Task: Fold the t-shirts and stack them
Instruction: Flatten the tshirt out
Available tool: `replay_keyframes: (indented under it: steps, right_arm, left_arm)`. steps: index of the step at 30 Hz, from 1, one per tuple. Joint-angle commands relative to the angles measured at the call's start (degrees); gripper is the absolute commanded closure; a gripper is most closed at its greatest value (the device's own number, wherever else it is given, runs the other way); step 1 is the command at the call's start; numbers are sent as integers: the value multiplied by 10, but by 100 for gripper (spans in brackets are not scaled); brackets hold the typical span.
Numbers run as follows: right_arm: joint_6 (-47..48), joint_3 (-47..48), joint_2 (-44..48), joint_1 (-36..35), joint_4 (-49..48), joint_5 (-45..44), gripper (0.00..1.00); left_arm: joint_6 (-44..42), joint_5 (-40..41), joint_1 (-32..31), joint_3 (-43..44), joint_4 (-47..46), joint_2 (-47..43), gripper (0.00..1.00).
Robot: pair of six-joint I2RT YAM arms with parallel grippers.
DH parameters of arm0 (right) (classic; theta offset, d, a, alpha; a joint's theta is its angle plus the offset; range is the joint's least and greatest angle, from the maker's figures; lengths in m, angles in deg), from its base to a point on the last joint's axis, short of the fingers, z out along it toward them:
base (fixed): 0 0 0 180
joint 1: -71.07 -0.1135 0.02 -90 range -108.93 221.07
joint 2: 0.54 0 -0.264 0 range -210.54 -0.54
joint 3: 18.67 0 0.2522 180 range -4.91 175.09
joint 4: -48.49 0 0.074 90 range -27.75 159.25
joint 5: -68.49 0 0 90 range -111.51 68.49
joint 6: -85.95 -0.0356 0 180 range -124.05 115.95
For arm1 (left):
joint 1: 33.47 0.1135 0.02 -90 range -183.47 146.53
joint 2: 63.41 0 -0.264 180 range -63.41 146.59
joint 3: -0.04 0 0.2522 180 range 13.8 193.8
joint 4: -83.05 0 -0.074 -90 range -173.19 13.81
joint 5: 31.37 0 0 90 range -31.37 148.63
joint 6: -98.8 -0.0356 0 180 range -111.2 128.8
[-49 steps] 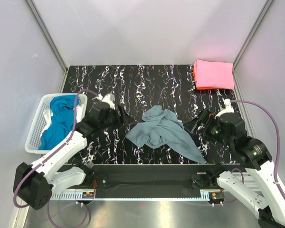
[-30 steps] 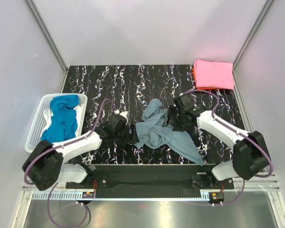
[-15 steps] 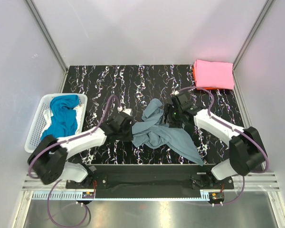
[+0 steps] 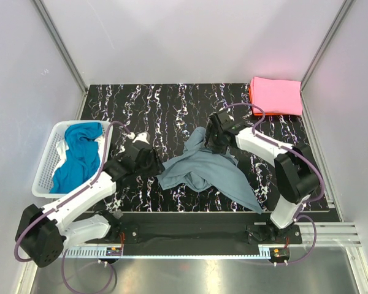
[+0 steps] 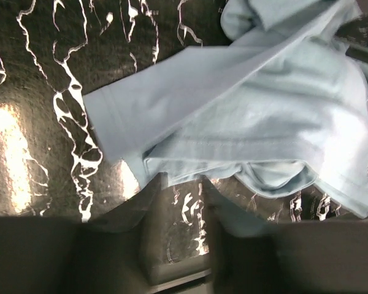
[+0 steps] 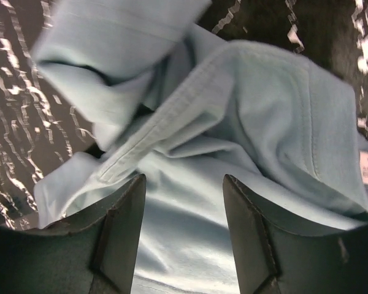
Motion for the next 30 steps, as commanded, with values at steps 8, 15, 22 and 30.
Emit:
replay_keyframes:
  steps: [8,15,22,30]
  right_arm:
    - [4,-21,91,-4,43,0,41]
    - [6,-64,159,-4,51,19,41]
    - [11,-64,194,-4,43,52,41]
    - [19,-56,218,-4,47,53,41]
  left_arm:
    - [-60,-36,16,-28,-57,47,43]
    - [-166,35,-12,-32,-50,44,43]
    - [-186,67,-41,-23,-70,101,48]
    - [-181,142,-68,-11,-51,123,45]
